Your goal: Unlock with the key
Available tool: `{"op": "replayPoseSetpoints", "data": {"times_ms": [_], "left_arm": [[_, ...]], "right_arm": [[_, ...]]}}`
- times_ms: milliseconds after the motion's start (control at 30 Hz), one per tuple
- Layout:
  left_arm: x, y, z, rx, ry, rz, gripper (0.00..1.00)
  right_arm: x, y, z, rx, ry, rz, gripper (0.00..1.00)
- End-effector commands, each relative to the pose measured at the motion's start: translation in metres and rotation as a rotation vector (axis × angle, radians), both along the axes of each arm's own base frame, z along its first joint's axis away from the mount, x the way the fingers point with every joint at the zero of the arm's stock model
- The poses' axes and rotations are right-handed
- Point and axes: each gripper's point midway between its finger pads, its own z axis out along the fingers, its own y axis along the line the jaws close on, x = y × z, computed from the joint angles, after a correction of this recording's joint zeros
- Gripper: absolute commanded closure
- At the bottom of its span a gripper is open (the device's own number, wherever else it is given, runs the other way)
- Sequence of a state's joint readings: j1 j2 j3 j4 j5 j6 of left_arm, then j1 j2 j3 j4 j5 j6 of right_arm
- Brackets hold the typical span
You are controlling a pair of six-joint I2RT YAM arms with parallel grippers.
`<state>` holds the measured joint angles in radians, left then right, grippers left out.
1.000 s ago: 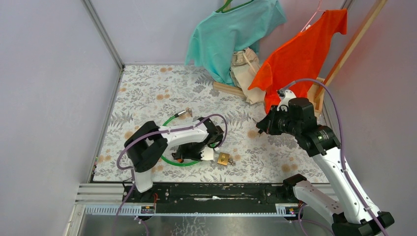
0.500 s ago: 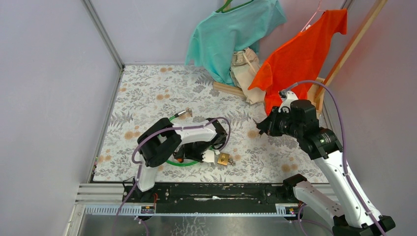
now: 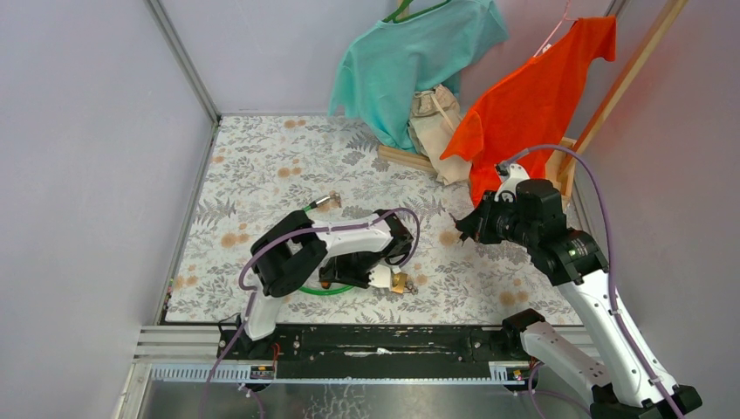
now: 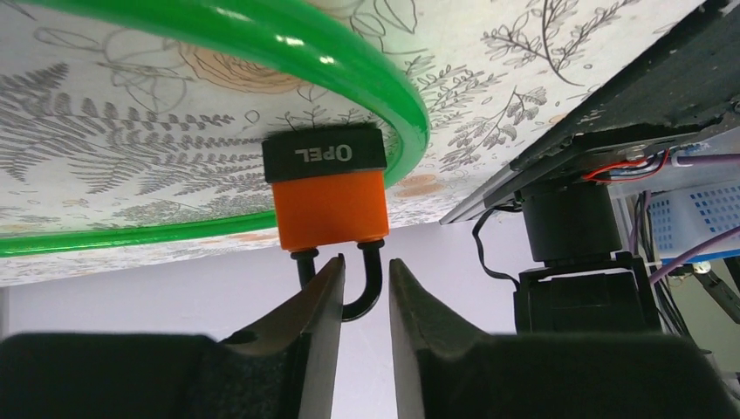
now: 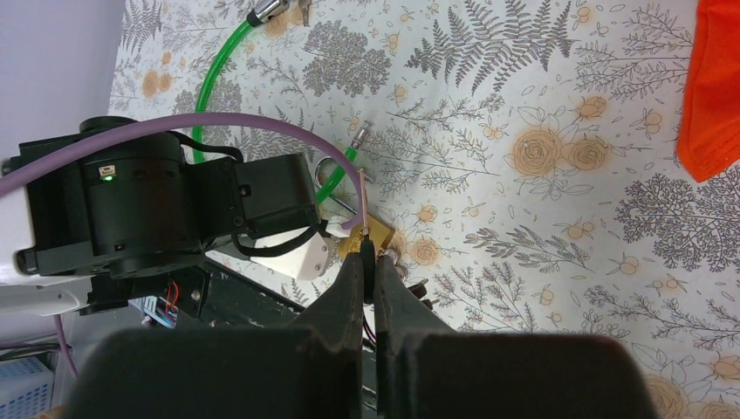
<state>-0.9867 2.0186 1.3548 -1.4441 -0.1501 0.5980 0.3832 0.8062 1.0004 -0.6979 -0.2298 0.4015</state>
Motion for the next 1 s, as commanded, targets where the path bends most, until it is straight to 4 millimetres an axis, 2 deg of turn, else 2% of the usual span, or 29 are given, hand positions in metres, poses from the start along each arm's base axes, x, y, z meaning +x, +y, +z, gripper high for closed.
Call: {"op": "replayPoseSetpoints", "data": {"times_ms": [0,333,433,533,600,633,733,867,967], "left_arm": [[0.005,-0.011,0.002,-0.008,-0.016,-0.027,0.66],[0.006,-0.023,0.007,-0.039,-0.047,-0.046,0.45],[0.005,-0.027,0.010,-0.058,-0.054,-0.058,0.29],[0.006,-0.031,0.016,-0.080,-0.076,-0.083,0.24],[0.006,-0.034,0.023,-0.110,-0.083,-0.117,0.04],[0.006,-0.035,0.026,-0.131,-0.079,-0.139,0.00],[0.007,-0.039,0.037,-0.234,-0.105,-0.216,0.00],[0.013,-0.043,0.038,-0.400,-0.172,-0.340,0.00],[0.018,-0.057,0.046,-0.584,-0.225,-0.517,0.01]], "right_arm": [[0.001,0.004,0.010,0.030,-0.038,0.015,1.00],[-0.001,0.002,0.012,0.025,-0.043,0.017,1.00],[-0.001,0.002,0.014,0.024,-0.047,0.016,1.00],[-0.001,0.001,0.016,0.020,-0.053,0.015,1.00],[-0.002,-0.001,0.017,0.013,-0.054,0.013,1.00],[-0.002,-0.001,0.019,0.012,-0.058,0.010,1.00],[-0.001,-0.002,0.022,0.009,-0.064,0.008,1.00],[0.002,-0.002,0.028,0.006,-0.076,0.003,1.00],[0.003,-0.003,0.031,0.003,-0.086,-0.001,1.00]]}}
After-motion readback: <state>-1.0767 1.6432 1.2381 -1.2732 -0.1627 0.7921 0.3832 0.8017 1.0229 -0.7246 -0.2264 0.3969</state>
